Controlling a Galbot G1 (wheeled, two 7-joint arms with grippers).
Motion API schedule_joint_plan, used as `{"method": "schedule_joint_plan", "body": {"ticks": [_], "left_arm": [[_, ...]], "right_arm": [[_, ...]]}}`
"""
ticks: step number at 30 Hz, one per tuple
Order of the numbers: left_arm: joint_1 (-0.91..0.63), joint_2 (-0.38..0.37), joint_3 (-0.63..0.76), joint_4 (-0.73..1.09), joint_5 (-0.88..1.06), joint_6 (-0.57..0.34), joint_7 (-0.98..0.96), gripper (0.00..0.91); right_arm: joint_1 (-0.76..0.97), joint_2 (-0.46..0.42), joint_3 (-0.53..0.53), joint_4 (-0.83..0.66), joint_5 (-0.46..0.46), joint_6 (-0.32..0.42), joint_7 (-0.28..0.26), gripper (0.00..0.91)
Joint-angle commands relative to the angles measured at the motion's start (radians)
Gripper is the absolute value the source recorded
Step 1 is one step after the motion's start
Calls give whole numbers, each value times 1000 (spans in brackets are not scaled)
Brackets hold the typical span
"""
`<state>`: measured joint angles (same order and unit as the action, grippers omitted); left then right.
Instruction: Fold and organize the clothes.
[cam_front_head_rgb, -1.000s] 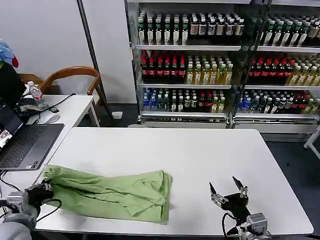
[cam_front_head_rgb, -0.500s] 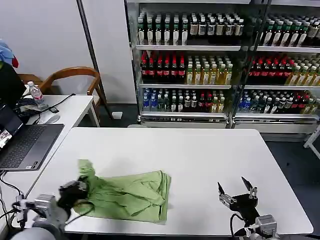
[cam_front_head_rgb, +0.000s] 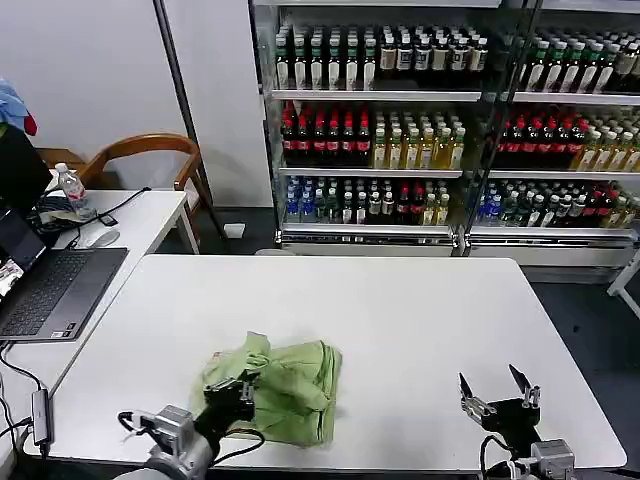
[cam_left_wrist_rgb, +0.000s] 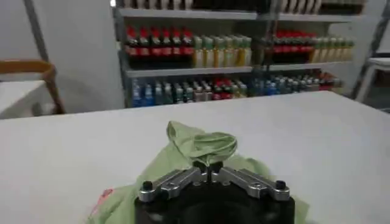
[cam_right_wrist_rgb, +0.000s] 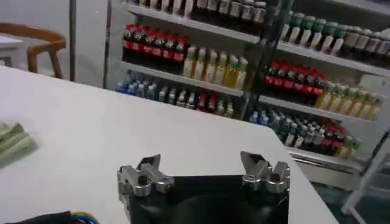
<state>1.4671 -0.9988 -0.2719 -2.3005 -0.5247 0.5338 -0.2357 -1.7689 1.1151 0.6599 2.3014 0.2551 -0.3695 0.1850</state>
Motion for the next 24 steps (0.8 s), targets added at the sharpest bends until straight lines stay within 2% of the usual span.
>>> {"method": "schedule_joint_plan", "body": {"ticks": [1,8,9,10,11,15,24], "left_arm": [[-81,-15,118,31,27,-8,11,40],[-142,-34,135,69,18,-16,8,50],[-158,-40,137,90,18,-22,9,101],[-166,-44,138,103,19,-32,10,846],[-171,-46,139,107,18,-35,10,907],[-194,-69,153,135,6,-108,14,907],[-191,-123,200,101,2,-179,64,907]], "right_arm": [[-17,11,20,0,-6,-2,0,907],[-5,15,17,5,-10,-13,-1,907],[-4,15,17,5,-10,-14,-2,907],[-3,15,18,6,-10,-15,-2,907],[-3,14,18,6,-10,-15,-2,907],[-7,13,23,9,-9,-15,-5,907],[0,-2,35,7,-4,-13,-9,907]]}}
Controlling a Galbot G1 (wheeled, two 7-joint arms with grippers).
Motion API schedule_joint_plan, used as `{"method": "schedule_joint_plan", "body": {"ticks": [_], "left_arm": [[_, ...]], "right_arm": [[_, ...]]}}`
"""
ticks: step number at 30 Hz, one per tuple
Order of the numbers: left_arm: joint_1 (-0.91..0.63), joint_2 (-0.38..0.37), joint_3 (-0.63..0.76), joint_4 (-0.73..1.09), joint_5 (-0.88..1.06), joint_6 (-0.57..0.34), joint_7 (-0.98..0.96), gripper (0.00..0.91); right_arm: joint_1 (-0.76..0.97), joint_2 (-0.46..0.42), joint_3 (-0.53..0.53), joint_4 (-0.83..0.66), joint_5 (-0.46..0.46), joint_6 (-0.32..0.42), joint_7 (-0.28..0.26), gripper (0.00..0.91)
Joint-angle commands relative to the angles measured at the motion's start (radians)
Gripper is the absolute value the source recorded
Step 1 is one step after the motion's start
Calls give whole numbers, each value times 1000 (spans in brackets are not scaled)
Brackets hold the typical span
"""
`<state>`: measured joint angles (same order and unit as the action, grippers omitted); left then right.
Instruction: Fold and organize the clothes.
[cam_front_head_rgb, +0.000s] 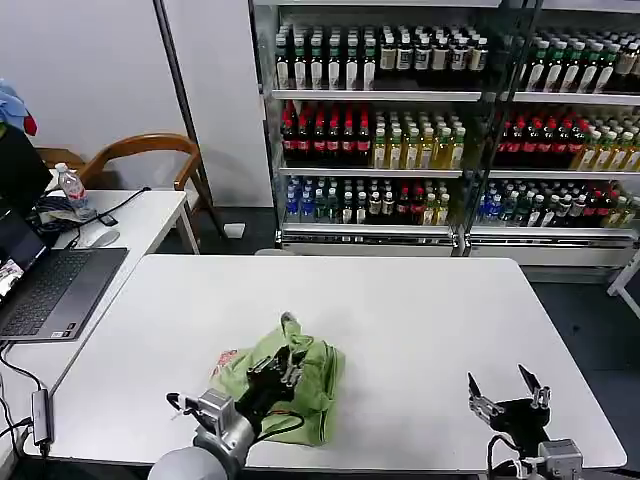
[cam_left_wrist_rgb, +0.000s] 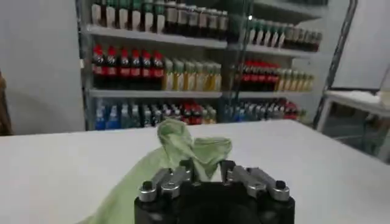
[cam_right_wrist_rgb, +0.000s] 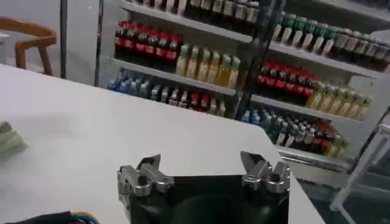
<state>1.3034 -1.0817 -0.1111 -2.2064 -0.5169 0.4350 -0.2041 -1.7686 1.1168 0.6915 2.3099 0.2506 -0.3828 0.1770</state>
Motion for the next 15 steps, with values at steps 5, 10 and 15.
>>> {"method": "schedule_joint_plan", "body": {"ticks": [5,10,15], "left_arm": [[14,-30,5,-77,-9,-126,81,907],[99,12,-104,-135,10,-153,96,907],[191,74,-322,-62,49,-163,72,907]], "right_arm": [[30,-11,-9,-15,3,2,-3,907],[82,-16,-41,-36,4,1,-6,907],[121,-18,-67,-48,9,6,-9,907]]}}
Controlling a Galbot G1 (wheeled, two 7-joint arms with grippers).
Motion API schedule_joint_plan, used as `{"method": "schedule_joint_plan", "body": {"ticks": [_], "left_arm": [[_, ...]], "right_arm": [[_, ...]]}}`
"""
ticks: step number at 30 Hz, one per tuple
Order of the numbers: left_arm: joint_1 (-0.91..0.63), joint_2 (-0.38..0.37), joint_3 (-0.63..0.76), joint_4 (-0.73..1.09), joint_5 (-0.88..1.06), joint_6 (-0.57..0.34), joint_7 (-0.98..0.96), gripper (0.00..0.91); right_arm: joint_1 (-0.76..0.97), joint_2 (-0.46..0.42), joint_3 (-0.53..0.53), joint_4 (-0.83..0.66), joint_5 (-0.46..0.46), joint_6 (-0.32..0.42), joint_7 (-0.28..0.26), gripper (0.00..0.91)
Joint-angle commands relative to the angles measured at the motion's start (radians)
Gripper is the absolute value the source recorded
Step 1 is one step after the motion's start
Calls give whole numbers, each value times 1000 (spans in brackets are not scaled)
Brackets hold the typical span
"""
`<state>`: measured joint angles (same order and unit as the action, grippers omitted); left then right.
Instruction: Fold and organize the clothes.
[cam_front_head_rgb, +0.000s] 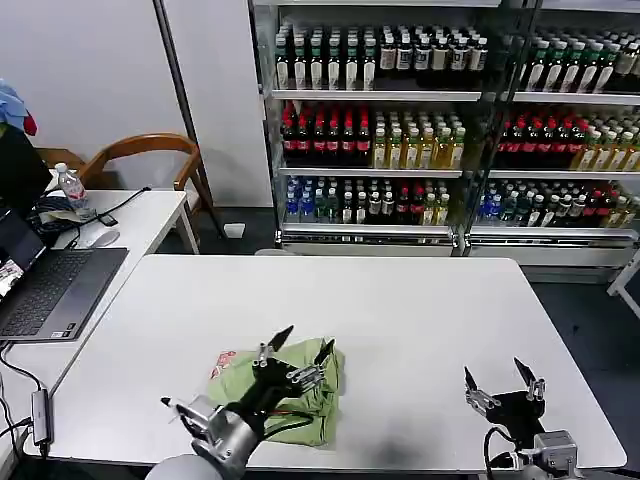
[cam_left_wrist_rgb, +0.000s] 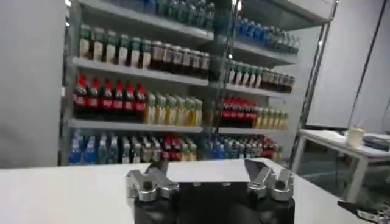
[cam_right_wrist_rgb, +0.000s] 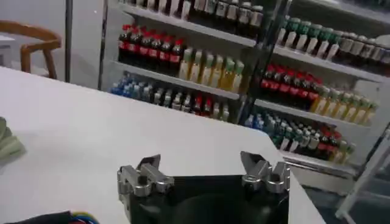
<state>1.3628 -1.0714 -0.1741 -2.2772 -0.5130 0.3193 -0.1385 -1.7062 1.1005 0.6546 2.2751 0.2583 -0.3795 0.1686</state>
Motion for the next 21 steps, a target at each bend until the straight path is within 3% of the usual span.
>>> {"method": "schedule_joint_plan", "body": {"ticks": [1,5,10,21], "left_arm": [[154,77,-306,32,49,-2,-31,907],[177,80,-332,110,-3,108,-148,907],[128,38,-296,221,-46,168,-209,907],[58,-30,-227,338,-52,185,-224,907]], "right_arm": [[67,-3,-35,-16,1,6,-2,907],[92,-2,-44,-26,3,9,-2,907],[83,-4,-49,-22,1,12,-1,907],[20,-14,-9,-1,-2,32,-2,907]]}}
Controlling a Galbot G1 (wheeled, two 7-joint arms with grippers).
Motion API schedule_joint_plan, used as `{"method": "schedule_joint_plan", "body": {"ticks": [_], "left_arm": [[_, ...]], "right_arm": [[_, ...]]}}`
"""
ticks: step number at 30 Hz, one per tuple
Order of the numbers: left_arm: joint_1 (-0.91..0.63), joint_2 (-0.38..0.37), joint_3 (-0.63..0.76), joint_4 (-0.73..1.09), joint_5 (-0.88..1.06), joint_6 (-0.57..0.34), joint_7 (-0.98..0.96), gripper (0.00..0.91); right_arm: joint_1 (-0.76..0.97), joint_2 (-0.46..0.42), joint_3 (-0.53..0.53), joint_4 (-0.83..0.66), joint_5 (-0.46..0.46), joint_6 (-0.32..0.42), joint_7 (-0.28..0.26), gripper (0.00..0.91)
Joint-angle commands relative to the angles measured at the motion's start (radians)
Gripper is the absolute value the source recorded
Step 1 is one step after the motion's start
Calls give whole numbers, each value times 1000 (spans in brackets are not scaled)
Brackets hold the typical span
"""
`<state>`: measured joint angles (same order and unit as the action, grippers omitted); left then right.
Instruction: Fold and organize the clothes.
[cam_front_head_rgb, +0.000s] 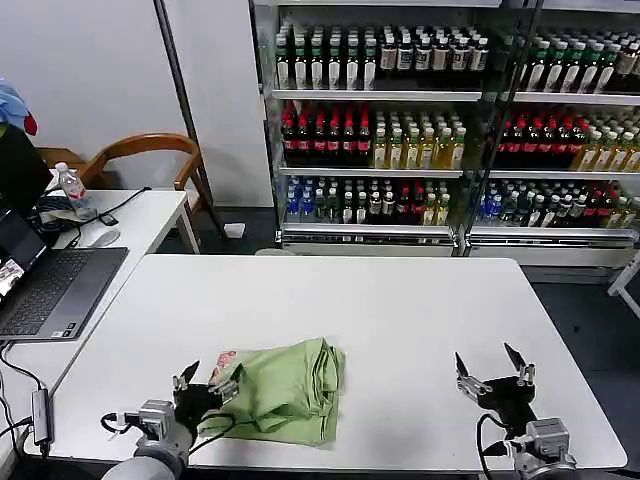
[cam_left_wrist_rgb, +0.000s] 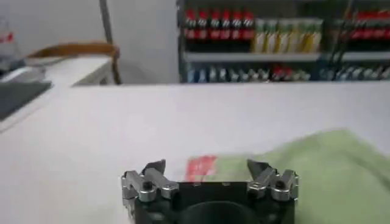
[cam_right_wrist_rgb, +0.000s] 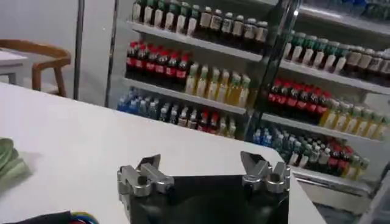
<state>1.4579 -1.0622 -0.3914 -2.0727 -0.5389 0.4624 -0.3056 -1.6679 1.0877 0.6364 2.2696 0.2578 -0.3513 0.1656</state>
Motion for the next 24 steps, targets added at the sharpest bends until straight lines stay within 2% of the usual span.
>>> {"method": "schedule_joint_plan", "body": {"ticks": [1,8,9,10,24], "left_arm": [[-35,-40,-9,132,-36,44,-55,907],[-13,-40,27,94,-24,54,-48,907],[-10,-40,31,92,-24,55,-48,756],[2,-39,37,81,-22,55,-41,50],[19,-50,59,71,18,36,-26,50]], "right_arm": [[-22,-2,9,8,-2,4,0,907],[-20,-11,9,9,-1,3,1,907],[-19,-11,8,9,-1,3,1,907],[-18,-11,7,9,-1,3,1,907],[-20,5,6,8,-5,5,1,907]]}}
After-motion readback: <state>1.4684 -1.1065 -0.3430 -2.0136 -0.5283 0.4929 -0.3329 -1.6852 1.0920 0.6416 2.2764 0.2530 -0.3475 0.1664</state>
